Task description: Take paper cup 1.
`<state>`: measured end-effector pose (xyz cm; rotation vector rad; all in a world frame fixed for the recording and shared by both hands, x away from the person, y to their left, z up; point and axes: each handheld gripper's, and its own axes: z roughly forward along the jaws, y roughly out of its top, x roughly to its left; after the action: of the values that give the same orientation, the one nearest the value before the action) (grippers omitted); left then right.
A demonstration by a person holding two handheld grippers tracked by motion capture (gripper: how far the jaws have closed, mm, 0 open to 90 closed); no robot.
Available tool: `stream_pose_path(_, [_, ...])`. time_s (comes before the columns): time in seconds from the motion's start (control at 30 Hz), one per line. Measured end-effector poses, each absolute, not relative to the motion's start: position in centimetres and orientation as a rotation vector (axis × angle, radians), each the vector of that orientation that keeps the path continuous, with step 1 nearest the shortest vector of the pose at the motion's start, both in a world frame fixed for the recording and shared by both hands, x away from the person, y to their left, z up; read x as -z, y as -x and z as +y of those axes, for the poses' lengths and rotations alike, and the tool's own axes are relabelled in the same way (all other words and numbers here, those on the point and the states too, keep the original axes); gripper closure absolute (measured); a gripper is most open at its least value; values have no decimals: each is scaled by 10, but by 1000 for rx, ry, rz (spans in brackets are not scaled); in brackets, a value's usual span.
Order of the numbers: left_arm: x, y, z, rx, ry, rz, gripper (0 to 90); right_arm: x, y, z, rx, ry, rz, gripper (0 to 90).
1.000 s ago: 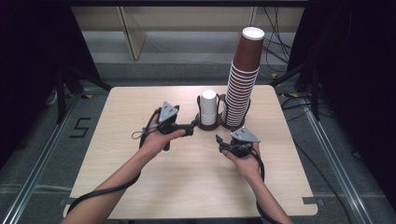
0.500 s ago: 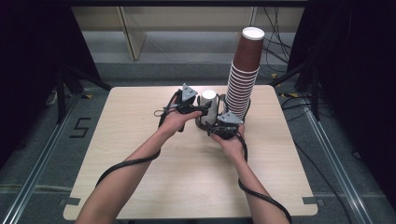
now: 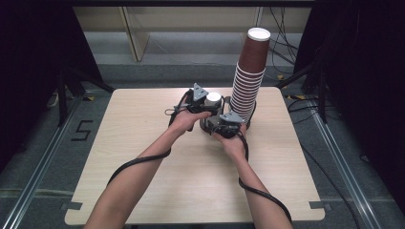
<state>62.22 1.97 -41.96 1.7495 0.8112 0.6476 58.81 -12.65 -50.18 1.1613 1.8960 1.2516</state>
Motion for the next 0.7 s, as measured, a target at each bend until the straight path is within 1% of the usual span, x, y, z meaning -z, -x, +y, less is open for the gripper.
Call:
stream_pose_path(0.13, [423,-626,17,-642,-1761,814,227,504,-590,-125,-1245,-1166,1867,287])
stream_pose_path(0.2, [424,-627,16,-637,-1756,815,247,505,-590,-125,-1231,-1153,1877,284])
stream_pose_path(0.4, [426,-629,13,-646,-1756,810,268,504,-592,-120,-1247,-1188,1872,280])
stream_pose_path(0.47, [426,-630,12,-652,-1758,809,286,504,-593,-121,-1218,-1164,1884,279])
stream_pose_path(0.5, [427,-631,12,-657,-1757,809,310,504,-593,-121,-1214,-1148,1881,279])
stream_pose_path(0.7, [427,-632,13,-655,-1749,809,325,506,-593,-117,-1242,-1200,1863,280])
